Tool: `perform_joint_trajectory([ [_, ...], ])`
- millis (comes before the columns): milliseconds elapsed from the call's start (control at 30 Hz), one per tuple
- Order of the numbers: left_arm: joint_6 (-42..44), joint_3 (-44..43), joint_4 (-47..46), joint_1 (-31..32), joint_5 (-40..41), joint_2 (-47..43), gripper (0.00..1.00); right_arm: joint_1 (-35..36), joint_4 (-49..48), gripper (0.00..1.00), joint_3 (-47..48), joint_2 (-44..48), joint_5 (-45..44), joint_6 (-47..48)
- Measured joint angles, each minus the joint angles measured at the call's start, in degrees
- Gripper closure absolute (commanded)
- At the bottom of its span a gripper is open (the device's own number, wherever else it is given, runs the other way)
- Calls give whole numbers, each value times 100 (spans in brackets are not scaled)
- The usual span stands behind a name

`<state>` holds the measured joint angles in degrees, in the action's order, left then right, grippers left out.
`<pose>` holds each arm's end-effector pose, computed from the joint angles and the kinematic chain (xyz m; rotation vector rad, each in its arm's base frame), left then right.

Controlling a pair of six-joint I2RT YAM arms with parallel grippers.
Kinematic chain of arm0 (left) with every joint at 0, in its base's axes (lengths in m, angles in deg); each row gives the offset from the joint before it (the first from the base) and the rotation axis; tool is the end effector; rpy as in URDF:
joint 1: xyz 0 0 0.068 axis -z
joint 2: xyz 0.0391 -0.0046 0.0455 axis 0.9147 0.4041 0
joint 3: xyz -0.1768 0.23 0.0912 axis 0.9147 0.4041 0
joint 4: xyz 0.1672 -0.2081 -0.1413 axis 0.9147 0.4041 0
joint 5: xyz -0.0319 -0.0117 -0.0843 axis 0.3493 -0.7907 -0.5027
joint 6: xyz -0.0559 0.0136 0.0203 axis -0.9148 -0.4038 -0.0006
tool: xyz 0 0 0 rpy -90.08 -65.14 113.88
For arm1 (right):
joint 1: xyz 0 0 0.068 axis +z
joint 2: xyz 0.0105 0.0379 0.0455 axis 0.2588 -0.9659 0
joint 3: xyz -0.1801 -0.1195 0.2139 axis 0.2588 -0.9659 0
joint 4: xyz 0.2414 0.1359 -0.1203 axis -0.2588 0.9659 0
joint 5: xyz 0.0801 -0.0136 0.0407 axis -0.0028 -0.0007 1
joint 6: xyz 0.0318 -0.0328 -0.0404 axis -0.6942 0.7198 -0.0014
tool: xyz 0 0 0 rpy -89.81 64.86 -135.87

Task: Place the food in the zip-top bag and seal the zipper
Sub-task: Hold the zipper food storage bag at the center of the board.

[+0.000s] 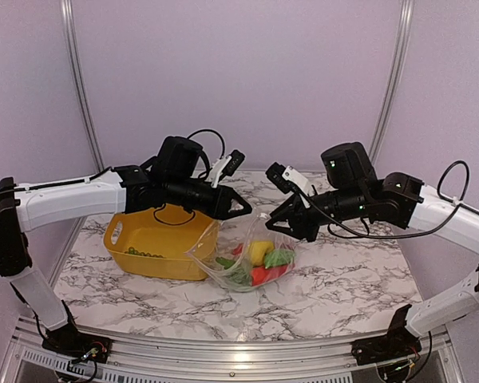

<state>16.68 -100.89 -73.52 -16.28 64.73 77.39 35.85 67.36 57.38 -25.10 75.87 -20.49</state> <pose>0.2728 -0.3538 0.3364 0.8773 1.9519 -1.1751 0.1886 0.2502 0.3682 -1.1843 1.9171 0.7278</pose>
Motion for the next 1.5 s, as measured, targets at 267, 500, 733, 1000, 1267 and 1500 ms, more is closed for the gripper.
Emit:
perform_joint_trajectory([
  [267,-177,0,-83,-179,-278,109,94,2,-81,76,4,-177,-92,365],
  [500,-258,0,-214,-197,-428,175,94,4,-142,77,186,-433,-188,588],
  [733,-348,0,-280,-293,-501,221,95,4,-173,93,382,-693,-284,831],
  [1000,-339,0,-295,-485,-496,212,63,4,208,100,868,-765,-267,920],
  [1267,916,-31,-201,-498,-31,-577,48,4,1397,100,2326,-800,-247,896],
  [1500,1974,-522,-212,-494,-87,-1248,40,4,1954,100,2524,-887,-114,866],
])
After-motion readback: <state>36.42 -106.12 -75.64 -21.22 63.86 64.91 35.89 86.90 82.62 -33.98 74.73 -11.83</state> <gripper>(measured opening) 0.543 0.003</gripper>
